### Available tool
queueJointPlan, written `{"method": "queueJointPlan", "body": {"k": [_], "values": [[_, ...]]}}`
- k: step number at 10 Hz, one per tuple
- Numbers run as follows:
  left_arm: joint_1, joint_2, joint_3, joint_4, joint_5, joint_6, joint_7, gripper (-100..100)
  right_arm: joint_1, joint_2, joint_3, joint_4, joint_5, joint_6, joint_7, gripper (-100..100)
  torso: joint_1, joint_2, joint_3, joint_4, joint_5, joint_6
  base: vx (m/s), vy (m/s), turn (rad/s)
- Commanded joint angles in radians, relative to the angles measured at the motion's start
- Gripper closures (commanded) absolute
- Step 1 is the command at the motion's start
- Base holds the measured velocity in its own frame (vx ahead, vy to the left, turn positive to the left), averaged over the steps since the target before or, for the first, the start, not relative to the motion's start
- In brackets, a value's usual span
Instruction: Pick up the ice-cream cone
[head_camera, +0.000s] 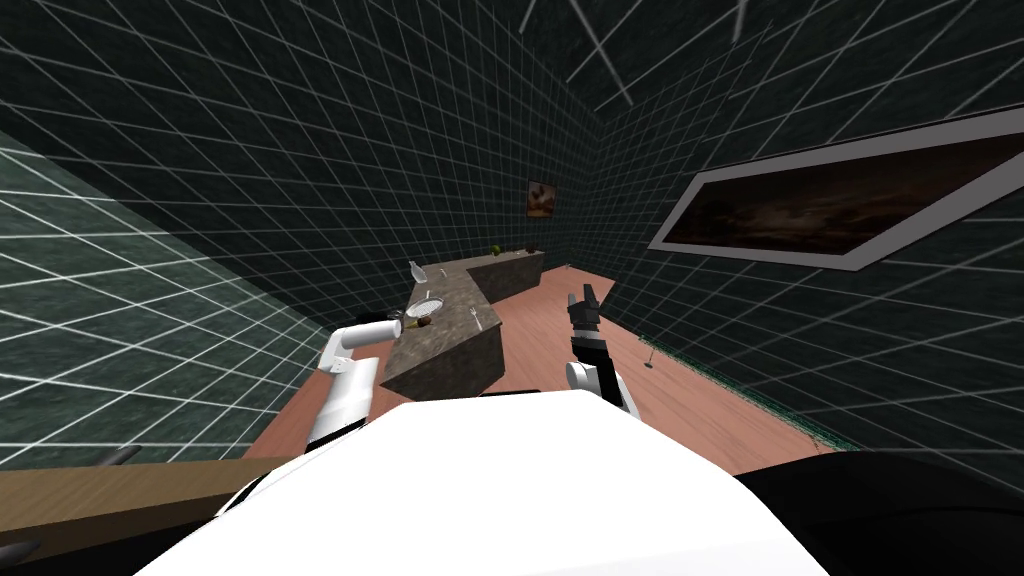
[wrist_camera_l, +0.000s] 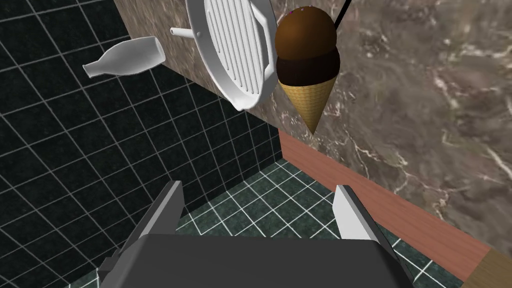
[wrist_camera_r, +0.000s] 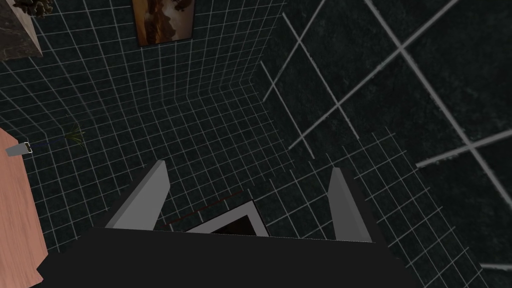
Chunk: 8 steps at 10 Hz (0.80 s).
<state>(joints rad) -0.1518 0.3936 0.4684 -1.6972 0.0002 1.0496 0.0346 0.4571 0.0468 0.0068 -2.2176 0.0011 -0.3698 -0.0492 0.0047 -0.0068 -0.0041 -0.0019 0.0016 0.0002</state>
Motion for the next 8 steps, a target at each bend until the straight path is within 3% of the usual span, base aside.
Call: {"method": "queueJointPlan", "body": {"k": [1, 4, 7, 8], "values": [[-0.007, -0.014, -0.032, 0.033, -0.022, 0.03, 0.032, -100, 0.0, 0.0, 0.0, 0.0, 0.0, 0.0, 0.0, 0, 0.0, 0.0, 0.0, 0.0, 0.0, 0.0, 0.11, 0.102, -0.226], [-0.005, -0.034, -0.072, 0.076, -0.048, 0.061, 0.063, -100, 0.0, 0.0, 0.0, 0.0, 0.0, 0.0, 0.0, 0, 0.002, -0.002, -0.001, -0.001, 0.001, 0.0, 0.084, 0.084, -0.133], [-0.004, -0.049, -0.088, 0.105, -0.062, 0.064, 0.075, -100, 0.0, 0.0, 0.0, 0.0, 0.0, 0.0, 0.0, 0, -0.003, 0.003, 0.002, 0.0, 0.0, -0.001, 0.004, 0.017, -0.039], [-0.004, -0.051, -0.09, 0.11, -0.064, 0.064, 0.077, 0, 0.0, 0.0, 0.0, 0.0, 0.0, 0.0, 0.0, 0, -0.003, 0.004, 0.002, 0.001, -0.001, -0.001, 0.0, 0.0, 0.0]]}}
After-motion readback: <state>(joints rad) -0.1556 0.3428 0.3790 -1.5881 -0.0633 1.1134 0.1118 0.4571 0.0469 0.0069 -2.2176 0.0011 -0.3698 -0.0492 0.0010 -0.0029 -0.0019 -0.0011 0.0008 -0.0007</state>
